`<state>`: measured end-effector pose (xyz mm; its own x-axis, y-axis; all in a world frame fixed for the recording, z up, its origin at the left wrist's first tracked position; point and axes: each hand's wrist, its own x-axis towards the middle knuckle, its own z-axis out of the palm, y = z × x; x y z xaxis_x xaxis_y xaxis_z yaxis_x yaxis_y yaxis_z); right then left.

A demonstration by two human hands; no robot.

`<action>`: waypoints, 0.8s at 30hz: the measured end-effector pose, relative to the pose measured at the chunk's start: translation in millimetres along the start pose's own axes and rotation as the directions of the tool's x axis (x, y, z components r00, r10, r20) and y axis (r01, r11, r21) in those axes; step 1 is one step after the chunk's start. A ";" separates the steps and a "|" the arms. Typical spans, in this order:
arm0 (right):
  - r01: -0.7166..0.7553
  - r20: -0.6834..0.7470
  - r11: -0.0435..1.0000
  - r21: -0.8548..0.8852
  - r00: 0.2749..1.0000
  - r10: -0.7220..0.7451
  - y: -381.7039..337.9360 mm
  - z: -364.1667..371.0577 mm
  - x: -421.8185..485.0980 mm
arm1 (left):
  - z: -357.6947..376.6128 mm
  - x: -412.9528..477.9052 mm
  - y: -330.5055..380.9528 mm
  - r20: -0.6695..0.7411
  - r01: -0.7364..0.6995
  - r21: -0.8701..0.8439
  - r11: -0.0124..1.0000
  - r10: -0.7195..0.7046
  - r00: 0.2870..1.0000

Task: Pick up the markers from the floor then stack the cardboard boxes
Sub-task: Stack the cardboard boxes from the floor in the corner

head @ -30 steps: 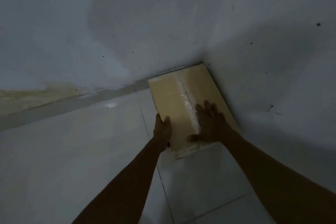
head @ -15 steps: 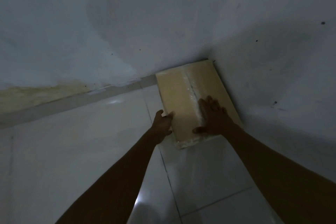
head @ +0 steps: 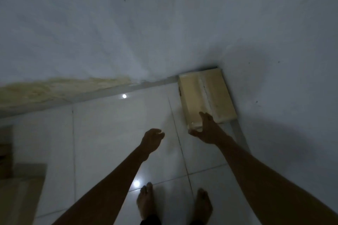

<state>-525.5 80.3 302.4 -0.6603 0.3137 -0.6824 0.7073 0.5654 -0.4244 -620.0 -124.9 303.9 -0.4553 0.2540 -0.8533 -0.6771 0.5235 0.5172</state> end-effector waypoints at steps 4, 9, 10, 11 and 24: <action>-0.016 0.040 0.999 0.031 0.999 0.014 -50.8 8.5 -91.8 | -42.2 -96.7 -8.7 -0.065 -0.045 0.018 0.999 0.046 0.997; -0.011 0.030 0.997 0.081 1.000 0.008 -93.8 14.2 -176.7 | -81.4 -196.3 -14.4 -0.027 0.008 0.116 0.993 -0.005 1.000; -0.003 0.002 0.996 0.092 1.000 0.003 -117.0 5.5 -221.5 | -101.5 -243.1 -11.5 -0.033 0.000 0.133 0.991 0.005 0.999; -0.009 0.005 0.994 0.107 1.000 0.008 -121.5 7.2 -234.0 | -108.4 -254.8 -17.0 -0.024 0.007 0.130 0.992 -0.004 1.000; -0.067 0.019 0.976 0.206 0.998 0.064 -138.7 88.5 -457.8 | -176.9 -467.7 -155.5 -0.016 0.171 0.008 0.985 -0.171 0.985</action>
<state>-299.0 -209.3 621.1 -0.6084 0.3350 -0.7194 0.7867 0.3739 -0.4912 -404.0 -469.0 634.4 -0.3419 0.1480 -0.9280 -0.7406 0.5655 0.3631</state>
